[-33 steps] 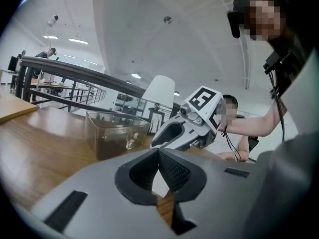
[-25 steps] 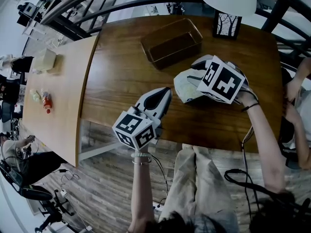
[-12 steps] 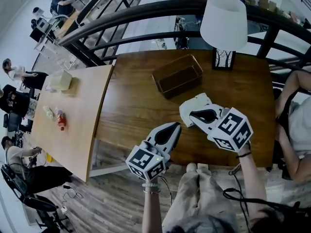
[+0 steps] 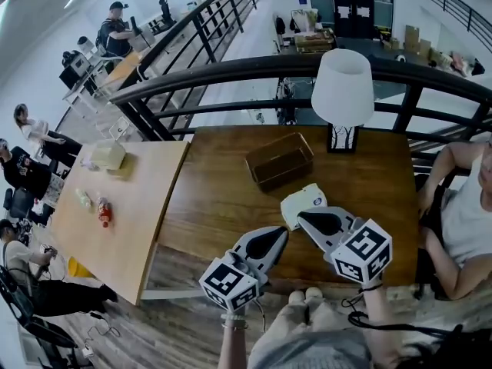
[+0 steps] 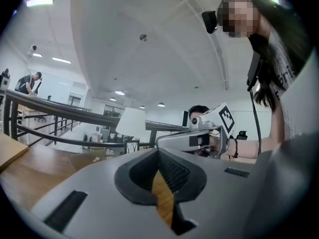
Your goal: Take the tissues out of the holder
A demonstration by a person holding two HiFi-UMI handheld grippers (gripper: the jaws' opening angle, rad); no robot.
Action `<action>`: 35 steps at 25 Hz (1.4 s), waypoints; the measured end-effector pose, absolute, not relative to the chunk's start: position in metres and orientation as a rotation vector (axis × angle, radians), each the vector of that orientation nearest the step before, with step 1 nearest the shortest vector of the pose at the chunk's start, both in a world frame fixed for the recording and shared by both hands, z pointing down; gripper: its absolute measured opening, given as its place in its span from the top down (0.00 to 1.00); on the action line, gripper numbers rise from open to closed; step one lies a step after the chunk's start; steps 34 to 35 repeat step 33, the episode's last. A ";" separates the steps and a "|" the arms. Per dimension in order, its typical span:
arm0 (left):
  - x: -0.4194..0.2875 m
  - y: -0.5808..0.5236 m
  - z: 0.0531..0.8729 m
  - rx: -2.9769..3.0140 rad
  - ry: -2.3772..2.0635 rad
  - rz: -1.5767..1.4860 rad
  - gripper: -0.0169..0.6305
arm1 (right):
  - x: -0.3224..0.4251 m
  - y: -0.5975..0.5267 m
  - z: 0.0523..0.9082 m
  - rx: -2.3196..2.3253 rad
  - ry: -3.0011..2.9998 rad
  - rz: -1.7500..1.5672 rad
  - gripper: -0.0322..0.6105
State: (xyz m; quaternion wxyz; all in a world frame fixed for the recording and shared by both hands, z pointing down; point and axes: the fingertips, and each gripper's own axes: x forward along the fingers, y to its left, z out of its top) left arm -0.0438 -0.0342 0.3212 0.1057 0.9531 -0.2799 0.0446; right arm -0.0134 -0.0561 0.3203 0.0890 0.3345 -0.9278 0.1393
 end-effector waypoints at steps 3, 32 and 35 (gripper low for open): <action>-0.040 -0.028 0.308 2.856 -0.812 0.126 0.96 | -0.007 -0.050 0.306 1.039 -2.784 0.380 0.93; -0.029 -0.017 0.278 2.913 -0.827 0.103 0.96 | 0.001 -0.042 0.281 1.060 -2.863 0.308 0.93; -0.029 -0.018 0.277 2.912 -0.827 0.103 0.96 | 0.001 -0.043 0.280 1.057 -2.865 0.305 0.93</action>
